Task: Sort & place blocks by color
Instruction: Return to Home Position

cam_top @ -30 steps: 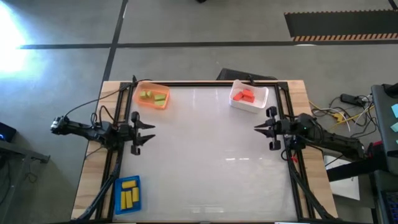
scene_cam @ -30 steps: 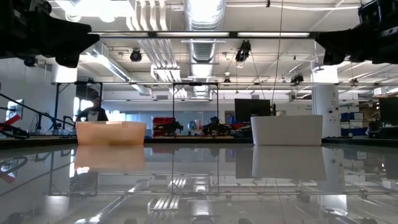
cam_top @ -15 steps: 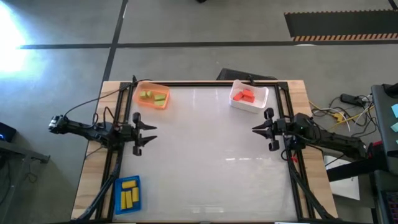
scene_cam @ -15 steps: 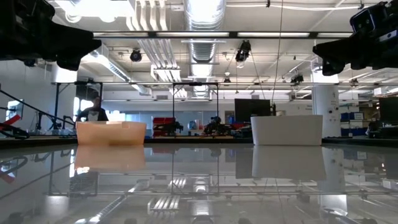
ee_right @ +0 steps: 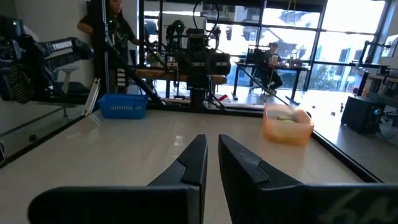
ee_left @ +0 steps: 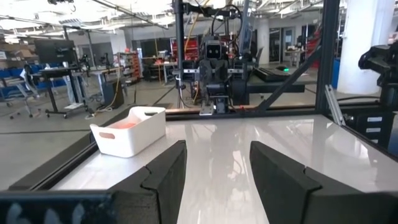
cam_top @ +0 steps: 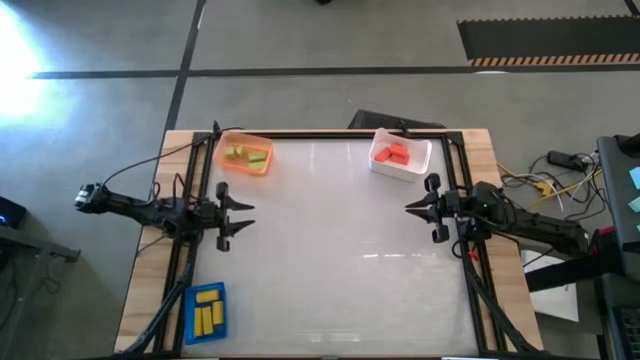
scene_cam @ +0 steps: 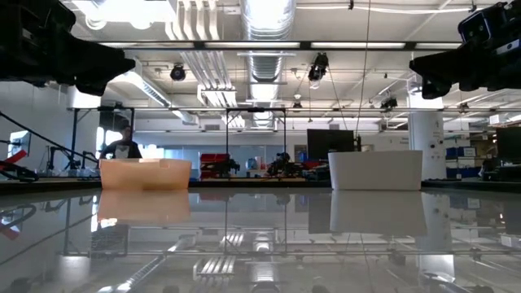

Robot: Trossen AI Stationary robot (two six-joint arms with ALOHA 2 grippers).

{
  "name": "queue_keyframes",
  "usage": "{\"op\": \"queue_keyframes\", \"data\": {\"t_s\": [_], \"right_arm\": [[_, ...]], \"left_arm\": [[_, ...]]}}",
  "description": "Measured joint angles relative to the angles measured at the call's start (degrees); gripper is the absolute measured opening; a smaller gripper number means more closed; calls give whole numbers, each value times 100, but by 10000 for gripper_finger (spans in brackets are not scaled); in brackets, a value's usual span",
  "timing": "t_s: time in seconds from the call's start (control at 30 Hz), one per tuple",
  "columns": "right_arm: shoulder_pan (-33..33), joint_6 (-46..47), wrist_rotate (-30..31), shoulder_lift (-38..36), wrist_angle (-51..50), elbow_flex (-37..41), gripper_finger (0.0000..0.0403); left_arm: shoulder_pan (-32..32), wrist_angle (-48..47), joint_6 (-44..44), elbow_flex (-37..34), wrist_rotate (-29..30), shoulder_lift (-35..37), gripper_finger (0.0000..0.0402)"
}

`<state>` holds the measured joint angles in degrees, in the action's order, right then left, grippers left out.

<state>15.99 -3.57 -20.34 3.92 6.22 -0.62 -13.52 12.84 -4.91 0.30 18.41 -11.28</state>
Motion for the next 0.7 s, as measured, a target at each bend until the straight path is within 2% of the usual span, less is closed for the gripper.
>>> {"op": "queue_keyframes", "data": {"t_s": [0.7], "right_arm": [[0,0,2,0,1,4,31]], "left_arm": [[0,3,0,-4,1,-370,162]]}}
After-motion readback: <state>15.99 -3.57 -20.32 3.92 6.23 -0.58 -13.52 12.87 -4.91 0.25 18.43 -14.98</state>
